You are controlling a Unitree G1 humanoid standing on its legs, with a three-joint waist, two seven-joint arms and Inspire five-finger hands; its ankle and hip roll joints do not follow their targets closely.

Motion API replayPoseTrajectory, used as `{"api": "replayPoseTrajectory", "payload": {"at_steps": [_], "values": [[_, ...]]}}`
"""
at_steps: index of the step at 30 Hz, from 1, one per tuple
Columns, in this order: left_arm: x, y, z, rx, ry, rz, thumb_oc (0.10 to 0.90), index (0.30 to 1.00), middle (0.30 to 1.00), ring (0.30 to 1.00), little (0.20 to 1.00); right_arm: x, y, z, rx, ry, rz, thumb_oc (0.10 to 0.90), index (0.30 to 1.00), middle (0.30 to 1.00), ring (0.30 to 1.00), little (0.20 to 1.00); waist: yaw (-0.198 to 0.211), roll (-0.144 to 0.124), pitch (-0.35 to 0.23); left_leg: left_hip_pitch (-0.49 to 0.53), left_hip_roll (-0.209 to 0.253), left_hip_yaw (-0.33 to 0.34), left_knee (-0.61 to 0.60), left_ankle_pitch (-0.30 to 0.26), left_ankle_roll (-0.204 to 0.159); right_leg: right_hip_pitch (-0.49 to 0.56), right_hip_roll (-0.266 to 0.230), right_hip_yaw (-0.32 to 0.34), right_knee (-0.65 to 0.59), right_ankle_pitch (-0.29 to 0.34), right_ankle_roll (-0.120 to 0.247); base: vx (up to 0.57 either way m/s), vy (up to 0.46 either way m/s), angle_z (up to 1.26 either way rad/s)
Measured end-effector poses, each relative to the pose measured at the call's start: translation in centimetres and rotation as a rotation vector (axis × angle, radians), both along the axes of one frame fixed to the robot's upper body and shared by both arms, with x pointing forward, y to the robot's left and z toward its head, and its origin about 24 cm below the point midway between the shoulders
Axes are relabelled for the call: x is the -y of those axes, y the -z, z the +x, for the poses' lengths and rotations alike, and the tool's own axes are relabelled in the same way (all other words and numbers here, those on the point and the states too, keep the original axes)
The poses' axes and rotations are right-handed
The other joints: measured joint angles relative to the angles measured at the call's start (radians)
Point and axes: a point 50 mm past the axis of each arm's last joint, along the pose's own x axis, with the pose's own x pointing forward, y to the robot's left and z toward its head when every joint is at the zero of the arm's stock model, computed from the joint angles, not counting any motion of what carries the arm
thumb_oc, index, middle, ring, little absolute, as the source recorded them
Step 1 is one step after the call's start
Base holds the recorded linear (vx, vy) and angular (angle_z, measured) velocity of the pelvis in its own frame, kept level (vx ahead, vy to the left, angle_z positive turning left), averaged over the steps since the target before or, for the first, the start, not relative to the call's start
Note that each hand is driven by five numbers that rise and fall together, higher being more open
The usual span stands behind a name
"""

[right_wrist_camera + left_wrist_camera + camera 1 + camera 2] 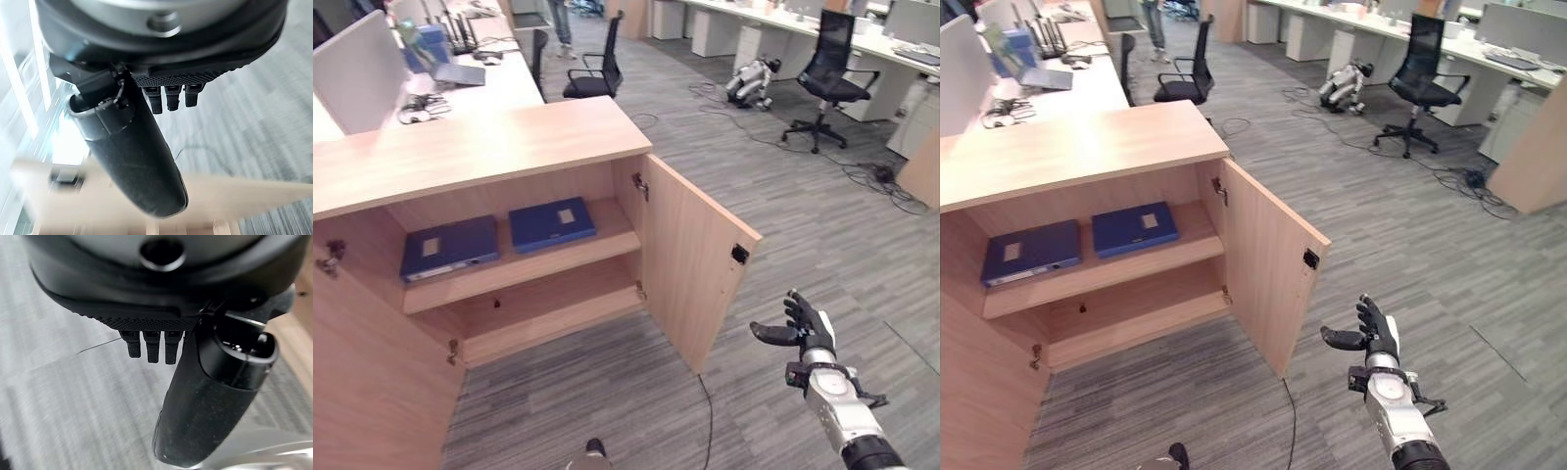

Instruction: Put the empty folder in the office cabinet

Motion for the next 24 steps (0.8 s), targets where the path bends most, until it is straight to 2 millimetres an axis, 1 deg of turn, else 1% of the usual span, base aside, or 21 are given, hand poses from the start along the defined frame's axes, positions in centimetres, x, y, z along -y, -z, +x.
{"api": "replayPoseTrajectory", "payload": {"at_steps": [1, 2, 3, 4, 5, 6, 9, 11, 13, 14, 19, 21, 24], "values": [[0.1, 0.0, -0.2, -0.011, -0.004, -0.003, 0.8, 0.9, 0.9, 0.9, 0.9, -1.2, -0.6, 0.5, 0.021, -0.068, 0.012, 0.8, 0.9, 0.9, 0.9, 0.9, 0.004, -0.009, 0.002, -0.001, -0.027, 0.0, -0.006, -0.031, 0.012, 0.019, 0.003, -0.022, -0.036, 0.018, -0.003, 0.02, -0.104, 0.31], [0.3, 0.1, -0.1, -0.008, -0.004, -0.008, 0.8, 0.9, 0.9, 0.9, 0.9, -2.6, -1.6, 1.5, 0.051, -0.134, 0.022, 0.8, 0.9, 0.9, 0.9, 0.9, 0.004, -0.002, 0.001, 0.005, -0.061, 0.0, -0.024, -0.043, 0.015, 0.037, 0.03, -0.043, -0.079, 0.036, -0.01, 0.01, -0.074, 0.31], [0.2, 0.1, -0.1, -0.006, -0.003, -0.007, 0.8, 0.9, 0.9, 0.9, 0.9, -2.6, -1.7, 1.6, 0.051, -0.142, 0.027, 0.8, 0.9, 0.9, 0.9, 0.9, 0.0, 0.003, 0.001, 0.021, -0.067, 0.002, -0.035, -0.044, 0.02, 0.043, 0.045, -0.044, -0.088, 0.041, -0.009, 0.0, -0.048, 0.21], [0.0, 0.0, 0.0, -0.004, -0.003, -0.001, 0.8, 0.9, 0.9, 0.9, 0.9, -2.7, -1.8, 1.6, 0.044, -0.173, 0.031, 0.8, 0.9, 0.9, 0.9, 0.9, -0.006, -0.003, 0.002, 0.04, -0.067, 0.003, -0.069, -0.048, 0.028, 0.049, 0.057, -0.047, -0.096, 0.042, -0.007, 0.01, -0.039, 0.01], [0.0, 0.0, 0.2, 0.001, -0.002, -0.001, 0.8, 0.9, 0.9, 0.9, 0.9, -2.6, -2.0, 1.6, 0.039, -0.199, 0.032, 0.8, 0.9, 0.9, 0.9, 0.9, -0.005, -0.006, 0.003, 0.044, -0.067, -0.003, -0.077, -0.048, 0.028, 0.049, 0.059, -0.047, -0.098, 0.043, -0.006, 0.01, -0.037, -0.03], [0.2, 0.0, 0.6, 0.014, 0.002, -0.009, 0.8, 0.9, 0.9, 0.9, 0.9, -2.6, -2.2, 1.7, 0.031, -0.244, 0.023, 0.8, 0.9, 0.9, 0.9, 0.9, -0.005, -0.006, 0.004, 0.045, -0.069, -0.005, -0.08, -0.047, 0.029, 0.055, 0.063, -0.047, -0.108, 0.047, -0.003, 0.01, -0.03, -0.08], [0.4, -0.1, 2.1, 0.054, 0.018, -0.027, 0.8, 0.9, 0.9, 0.9, 0.9, -2.5, -2.6, 2.2, 0.013, -0.285, -0.001, 0.8, 0.9, 0.9, 0.9, 0.9, -0.018, -0.004, 0.005, 0.053, -0.071, -0.007, -0.071, -0.046, 0.03, 0.093, 0.074, -0.046, -0.165, 0.075, 0.003, 0.0, -0.012, -0.04], [0.2, -0.1, 2.1, 0.052, 0.016, -0.023, 0.8, 0.9, 0.9, 0.9, 0.9, -2.9, -2.8, 2.8, 0.008, -0.298, -0.006, 0.8, 0.9, 0.9, 0.9, 0.9, -0.03, -0.003, 0.005, 0.052, -0.069, -0.008, -0.07, -0.046, 0.029, 0.105, 0.081, -0.043, -0.197, 0.09, 0.002, 0.01, -0.012, -0.04], [0.2, -0.1, 1.9, 0.044, 0.01, -0.025, 0.8, 0.9, 0.9, 0.9, 0.9, -2.5, -3.1, 3.2, 0.005, -0.291, -0.008, 0.8, 0.9, 0.9, 0.9, 0.9, -0.032, 0.0, 0.006, 0.051, -0.068, -0.008, -0.071, -0.045, 0.028, 0.121, 0.088, -0.045, -0.236, 0.11, -0.002, 0.01, 0.003, 0.03], [0.3, -0.1, 2.1, 0.05, 0.011, -0.028, 0.8, 0.9, 0.9, 0.9, 0.9, -2.1, -3.3, 3.4, 0.004, -0.284, -0.021, 0.8, 0.9, 0.9, 0.9, 0.9, -0.032, 0.003, 0.008, 0.051, -0.068, -0.008, -0.072, -0.044, 0.025, 0.127, 0.089, -0.046, -0.25, 0.119, -0.003, 0.01, 0.006, 0.04], [0.2, -0.1, 1.9, 0.054, -0.046, -0.034, 0.8, 0.9, 0.9, 0.9, 0.9, -1.4, -3.8, 3.9, 0.01, -0.257, -0.039, 0.8, 0.9, 0.9, 0.9, 0.9, -0.033, 0.011, 0.011, 0.052, -0.074, -0.005, -0.092, -0.042, 0.025, 0.13, 0.09, -0.046, -0.278, 0.137, 0.0, 0.0, 0.0, 0.0], [0.2, -0.1, 1.9, 0.057, -0.054, -0.034, 0.8, 0.9, 0.9, 0.9, 0.9, -1.6, -3.7, 3.9, 0.012, -0.25, -0.005, 0.8, 0.9, 0.9, 0.9, 0.9, -0.033, 0.011, 0.011, 0.05, -0.075, -0.006, -0.095, -0.042, 0.025, 0.13, 0.091, -0.045, -0.288, 0.146, 0.005, 0.0, -0.006, -0.02], [0.0, -0.1, 1.8, 0.058, -0.063, -0.029, 0.8, 0.9, 0.9, 0.9, 0.9, -3.0, -3.4, 3.7, 0.002, -0.269, 0.1, 0.8, 0.9, 0.9, 0.9, 0.9, -0.039, 0.013, 0.013, 0.054, -0.079, -0.006, -0.105, -0.042, 0.025, 0.134, 0.096, -0.043, -0.303, 0.156, 0.007, -0.01, -0.019, -0.08]]}}
